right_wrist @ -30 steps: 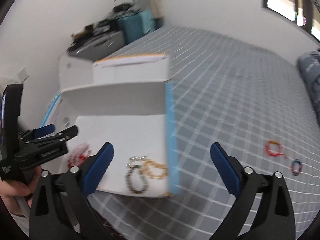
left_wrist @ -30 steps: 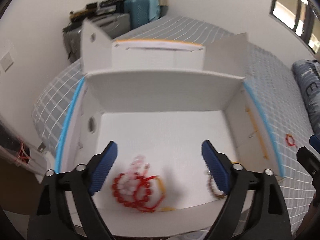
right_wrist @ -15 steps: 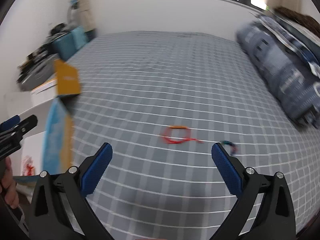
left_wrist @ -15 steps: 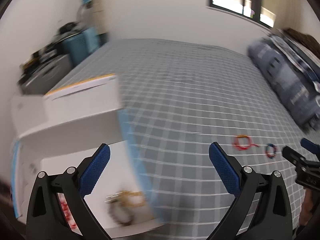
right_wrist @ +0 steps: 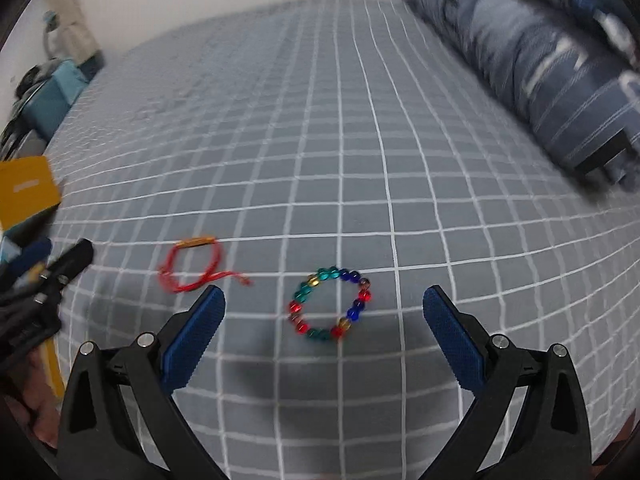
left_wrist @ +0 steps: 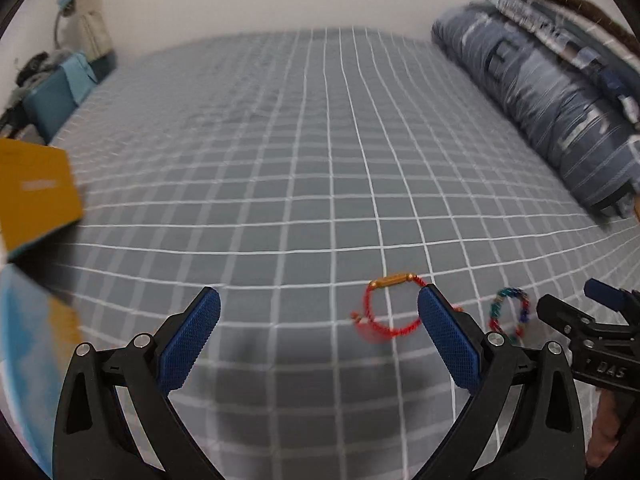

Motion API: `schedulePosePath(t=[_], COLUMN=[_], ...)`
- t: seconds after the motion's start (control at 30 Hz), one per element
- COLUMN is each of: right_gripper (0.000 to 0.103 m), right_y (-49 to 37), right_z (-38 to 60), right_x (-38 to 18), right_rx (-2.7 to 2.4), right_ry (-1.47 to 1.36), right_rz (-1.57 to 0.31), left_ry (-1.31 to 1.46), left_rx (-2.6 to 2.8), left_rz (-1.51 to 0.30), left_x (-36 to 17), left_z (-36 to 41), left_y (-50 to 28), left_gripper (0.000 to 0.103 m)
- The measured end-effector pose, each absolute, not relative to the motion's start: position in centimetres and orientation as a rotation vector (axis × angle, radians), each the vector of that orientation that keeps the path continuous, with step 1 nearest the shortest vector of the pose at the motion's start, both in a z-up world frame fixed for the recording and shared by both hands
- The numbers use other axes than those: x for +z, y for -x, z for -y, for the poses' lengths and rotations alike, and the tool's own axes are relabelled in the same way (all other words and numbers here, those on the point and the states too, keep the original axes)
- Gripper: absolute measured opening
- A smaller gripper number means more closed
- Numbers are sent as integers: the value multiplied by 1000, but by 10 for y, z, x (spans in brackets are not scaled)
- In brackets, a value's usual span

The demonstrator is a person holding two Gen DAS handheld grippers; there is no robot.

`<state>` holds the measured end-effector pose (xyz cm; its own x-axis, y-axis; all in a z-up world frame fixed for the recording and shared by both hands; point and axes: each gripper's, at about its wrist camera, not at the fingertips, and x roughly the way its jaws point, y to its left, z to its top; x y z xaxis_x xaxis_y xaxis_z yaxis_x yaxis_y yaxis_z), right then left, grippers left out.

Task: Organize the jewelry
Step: 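Move left tool to red cord bracelet while right tool approaches multicolour bracelet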

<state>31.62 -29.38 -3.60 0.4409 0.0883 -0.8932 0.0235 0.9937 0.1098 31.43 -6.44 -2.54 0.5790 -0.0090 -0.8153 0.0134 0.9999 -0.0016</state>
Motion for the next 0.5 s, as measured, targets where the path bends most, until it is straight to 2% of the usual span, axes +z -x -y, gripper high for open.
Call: schedulePosePath(t=[0.23, 0.5], right_gripper=[95, 95], right_y=[-344, -342], right_z=[291, 285], right_x=[-78, -105], right_rx=[69, 82], right_ry=[-62, -58], right_rz=[-1166, -1153], left_ry=[-32, -41], left_rx=[-38, -69], left_rz=[-1013, -1027], left_x=[-76, -97], left_z=[86, 90], left_y=[-357, -360], left_gripper=[97, 96])
